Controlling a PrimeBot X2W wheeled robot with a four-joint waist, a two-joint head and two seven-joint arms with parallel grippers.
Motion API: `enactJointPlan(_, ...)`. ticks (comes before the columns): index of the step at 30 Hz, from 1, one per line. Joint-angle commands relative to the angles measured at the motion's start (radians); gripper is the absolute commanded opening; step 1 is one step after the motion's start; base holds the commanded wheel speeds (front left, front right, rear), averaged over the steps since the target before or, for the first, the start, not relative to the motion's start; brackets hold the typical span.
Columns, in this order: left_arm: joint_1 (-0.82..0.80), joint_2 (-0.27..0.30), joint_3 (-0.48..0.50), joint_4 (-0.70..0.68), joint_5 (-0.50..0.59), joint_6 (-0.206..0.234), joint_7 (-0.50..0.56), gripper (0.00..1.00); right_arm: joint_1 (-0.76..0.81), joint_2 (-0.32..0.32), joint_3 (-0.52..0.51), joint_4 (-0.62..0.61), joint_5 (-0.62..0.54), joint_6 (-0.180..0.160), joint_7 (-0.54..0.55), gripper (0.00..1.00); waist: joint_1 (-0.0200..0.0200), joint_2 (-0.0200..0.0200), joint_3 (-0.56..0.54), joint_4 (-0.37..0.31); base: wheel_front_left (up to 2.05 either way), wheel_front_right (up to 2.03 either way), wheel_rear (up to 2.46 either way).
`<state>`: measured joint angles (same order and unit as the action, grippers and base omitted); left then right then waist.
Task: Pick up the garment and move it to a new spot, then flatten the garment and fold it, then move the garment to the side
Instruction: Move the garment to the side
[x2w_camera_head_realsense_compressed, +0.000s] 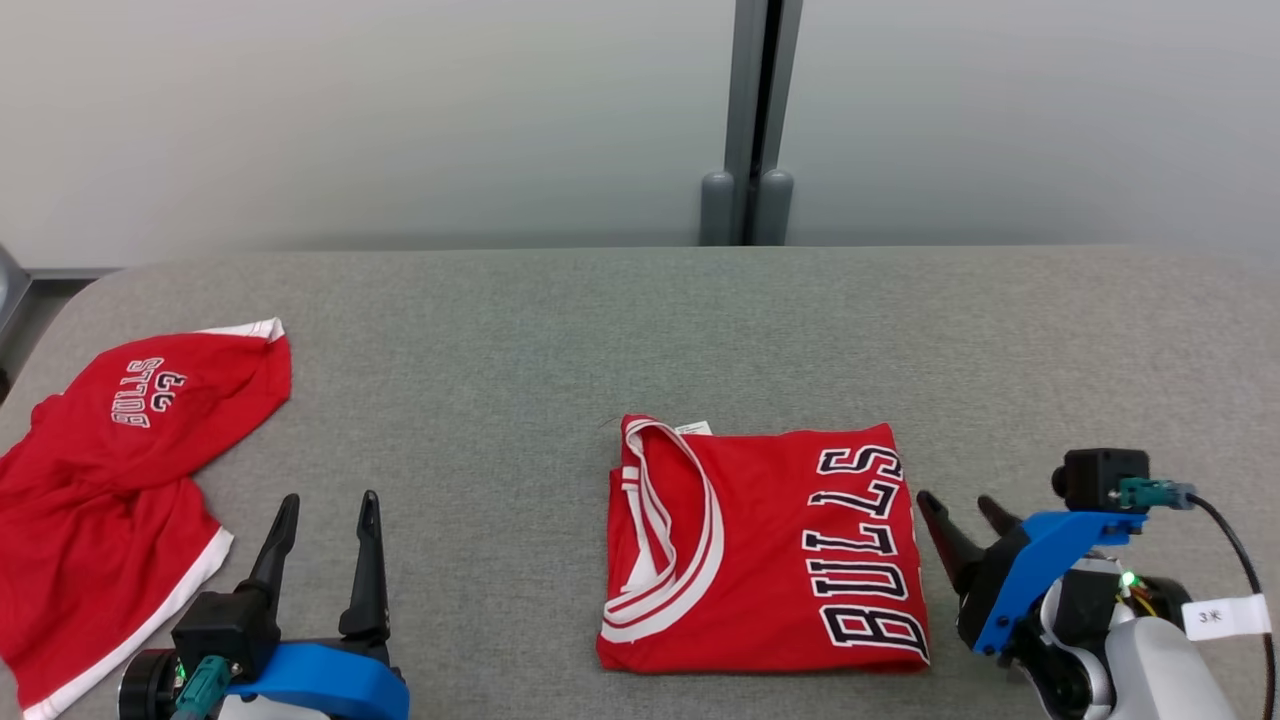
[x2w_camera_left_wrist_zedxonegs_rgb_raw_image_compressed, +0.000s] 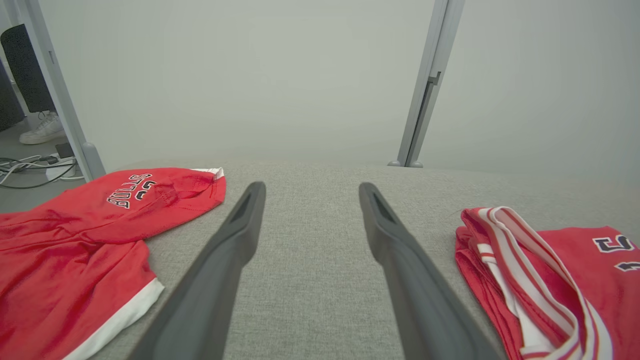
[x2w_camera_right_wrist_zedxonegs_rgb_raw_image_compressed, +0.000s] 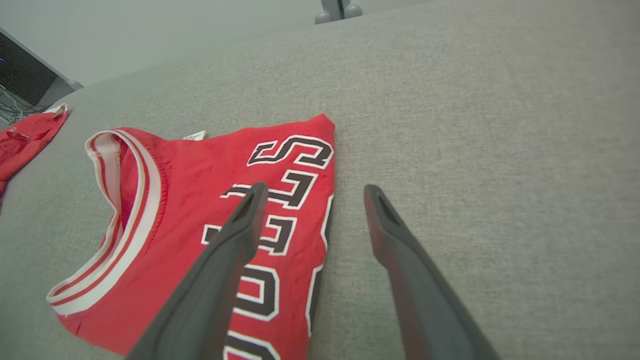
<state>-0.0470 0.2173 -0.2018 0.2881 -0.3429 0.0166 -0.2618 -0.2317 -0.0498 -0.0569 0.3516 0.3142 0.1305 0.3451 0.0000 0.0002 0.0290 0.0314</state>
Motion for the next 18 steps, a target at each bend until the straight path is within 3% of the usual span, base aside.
enactJointPlan(1,-0.023,0.003,-0.001,0.003,0.004,-0.006,-0.004,1.0,-0.037,-0.001,0.003,0.073,0.011,0.001,0.025,1.0,0.0,-0.0002,0.014,0.017,0.0,0.0,0.0)
enactJointPlan(6,-0.045,0.0,-0.009,0.015,0.009,-0.014,-0.004,1.0,-0.091,-0.002,0.006,0.247,0.038,0.001,0.042,1.0,0.0,-0.0002,0.028,0.04,0.0,0.0,0.0)
enactJointPlan(15,-0.052,-0.002,-0.003,0.016,0.012,-0.018,-0.004,1.0,-0.167,0.0,0.076,0.452,0.073,0.001,0.012,1.0,0.0,-0.0002,0.039,0.05,0.0,0.0,0.0)
enactJointPlan(16,-0.051,-0.002,-0.002,0.016,0.013,-0.018,-0.004,1.0,-0.174,0.0,0.093,0.471,0.072,0.001,0.018,0.95,0.0,-0.0002,0.04,0.051,0.0,0.0,0.0)
enactJointPlan(17,-0.05,-0.004,-0.003,0.014,0.015,-0.016,-0.004,1.0,-0.178,0.002,0.106,0.49,0.076,0.001,0.023,0.52,0.0,-0.0002,0.04,0.052,0.0,0.0,0.0)
enactJointPlan(18,-0.049,-0.006,-0.004,0.013,0.016,-0.016,-0.004,1.0,-0.18,0.004,0.117,0.506,0.077,0.001,0.024,0.25,0.0,-0.0002,0.04,0.052,0.0,0.0,0.0)
